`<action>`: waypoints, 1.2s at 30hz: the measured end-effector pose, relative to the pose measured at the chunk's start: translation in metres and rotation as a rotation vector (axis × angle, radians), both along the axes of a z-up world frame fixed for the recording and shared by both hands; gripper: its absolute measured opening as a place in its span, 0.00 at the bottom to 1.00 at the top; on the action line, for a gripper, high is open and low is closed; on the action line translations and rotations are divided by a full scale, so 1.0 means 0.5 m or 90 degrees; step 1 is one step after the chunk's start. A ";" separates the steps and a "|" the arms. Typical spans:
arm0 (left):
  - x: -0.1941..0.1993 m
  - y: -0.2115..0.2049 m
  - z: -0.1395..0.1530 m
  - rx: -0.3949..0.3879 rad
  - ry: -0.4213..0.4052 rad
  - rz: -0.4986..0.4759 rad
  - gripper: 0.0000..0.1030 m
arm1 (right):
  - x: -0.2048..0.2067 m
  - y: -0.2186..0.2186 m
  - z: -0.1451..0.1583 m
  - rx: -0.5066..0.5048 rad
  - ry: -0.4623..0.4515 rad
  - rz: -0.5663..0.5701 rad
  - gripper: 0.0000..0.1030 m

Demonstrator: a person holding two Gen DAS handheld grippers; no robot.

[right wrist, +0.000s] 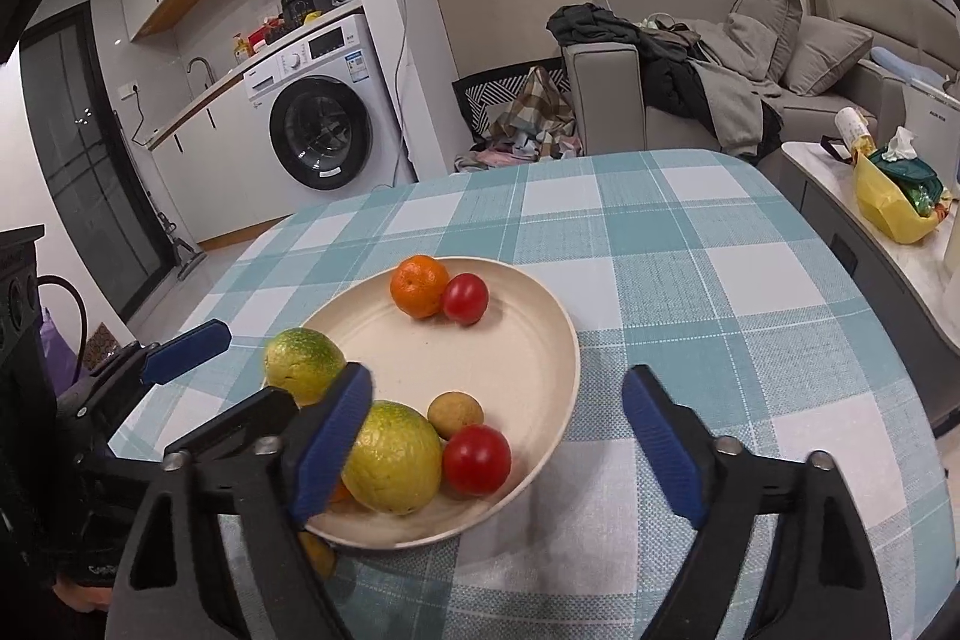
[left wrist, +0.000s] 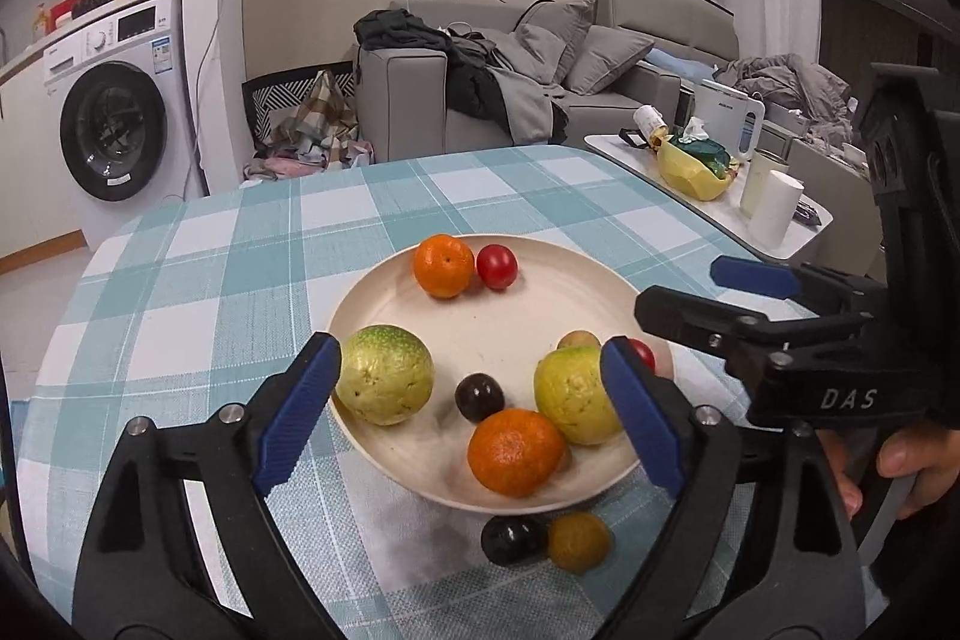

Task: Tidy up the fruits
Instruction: 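Lower the plum and tomato onto the plate and open both grippers, then move both open tools back toward the last plum and brown fruit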

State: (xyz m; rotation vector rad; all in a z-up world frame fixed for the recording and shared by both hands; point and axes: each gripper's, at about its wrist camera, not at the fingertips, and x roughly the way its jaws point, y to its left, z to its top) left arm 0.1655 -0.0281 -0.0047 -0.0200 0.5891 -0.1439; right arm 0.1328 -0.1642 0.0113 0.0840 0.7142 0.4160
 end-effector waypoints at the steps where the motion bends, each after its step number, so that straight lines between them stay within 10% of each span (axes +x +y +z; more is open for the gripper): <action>1: -0.006 0.002 0.001 -0.001 -0.001 0.003 0.87 | -0.002 -0.002 0.001 -0.002 -0.002 0.001 0.96; 5: -0.032 0.009 0.009 -0.004 -0.009 0.015 0.99 | -0.010 -0.014 0.004 0.017 0.006 0.007 1.00; 36: -0.115 0.076 -0.020 -0.026 0.039 0.049 0.99 | -0.093 0.048 -0.028 -0.086 0.063 0.120 1.00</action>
